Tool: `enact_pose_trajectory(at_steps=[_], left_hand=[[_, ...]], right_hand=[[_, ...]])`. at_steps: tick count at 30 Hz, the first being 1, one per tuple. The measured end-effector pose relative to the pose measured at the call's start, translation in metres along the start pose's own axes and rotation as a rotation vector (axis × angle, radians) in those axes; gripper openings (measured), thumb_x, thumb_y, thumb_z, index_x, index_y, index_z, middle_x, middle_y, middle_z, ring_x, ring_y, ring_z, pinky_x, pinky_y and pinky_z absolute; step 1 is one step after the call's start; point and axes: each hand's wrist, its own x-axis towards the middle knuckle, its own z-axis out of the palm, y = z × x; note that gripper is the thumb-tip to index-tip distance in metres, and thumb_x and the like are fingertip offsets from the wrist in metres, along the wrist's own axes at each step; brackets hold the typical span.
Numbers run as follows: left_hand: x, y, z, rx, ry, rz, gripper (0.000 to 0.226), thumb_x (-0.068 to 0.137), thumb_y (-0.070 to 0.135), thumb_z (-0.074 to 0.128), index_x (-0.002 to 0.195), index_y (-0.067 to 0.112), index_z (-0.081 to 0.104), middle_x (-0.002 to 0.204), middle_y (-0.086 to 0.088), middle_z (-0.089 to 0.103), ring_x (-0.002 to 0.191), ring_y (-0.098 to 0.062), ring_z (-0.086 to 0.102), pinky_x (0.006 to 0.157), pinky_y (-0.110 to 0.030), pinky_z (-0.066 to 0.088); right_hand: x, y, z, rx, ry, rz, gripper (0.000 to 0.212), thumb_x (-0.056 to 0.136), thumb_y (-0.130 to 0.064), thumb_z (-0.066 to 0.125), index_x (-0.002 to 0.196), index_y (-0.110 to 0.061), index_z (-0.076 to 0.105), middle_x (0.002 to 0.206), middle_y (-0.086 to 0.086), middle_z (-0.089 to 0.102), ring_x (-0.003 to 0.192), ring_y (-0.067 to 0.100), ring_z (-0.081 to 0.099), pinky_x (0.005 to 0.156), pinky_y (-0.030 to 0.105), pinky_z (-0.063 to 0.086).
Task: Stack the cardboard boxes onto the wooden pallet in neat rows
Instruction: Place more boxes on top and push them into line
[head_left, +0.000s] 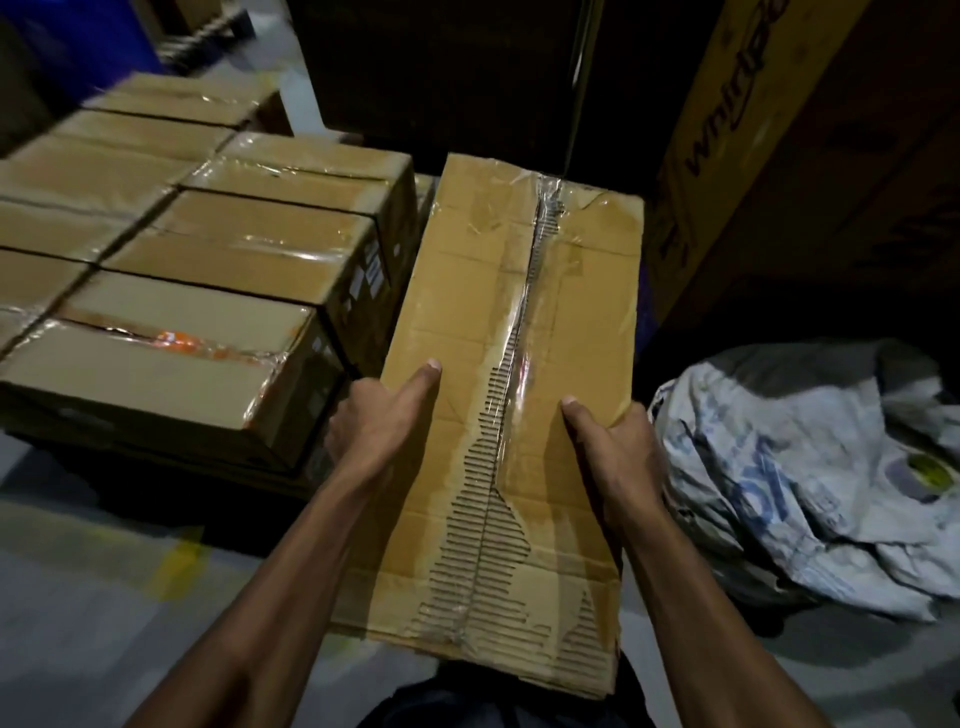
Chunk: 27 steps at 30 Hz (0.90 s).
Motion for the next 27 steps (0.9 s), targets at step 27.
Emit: enact_pose_trajectory(at_steps=[27], left_hand=[[0.372, 0.237, 0.087, -0.180, 0.194, -0.106, 0.063, 0.080, 0.079, 0.054, 0.071, 0.016, 0.056, 0.068, 0.001, 0.056, 0.060, -0.019, 0.052, 0.061, -0.027, 0.038]], right_hand=[[0.413, -0.252, 0.127, -0.114, -0.143, -0.212, 0.068, 0.076, -0.071, 0.063, 0.125, -0.023, 0.055, 0.115, 0.004, 0.066, 0.103, 0.033, 0.062, 0.082, 0.038, 0.048]])
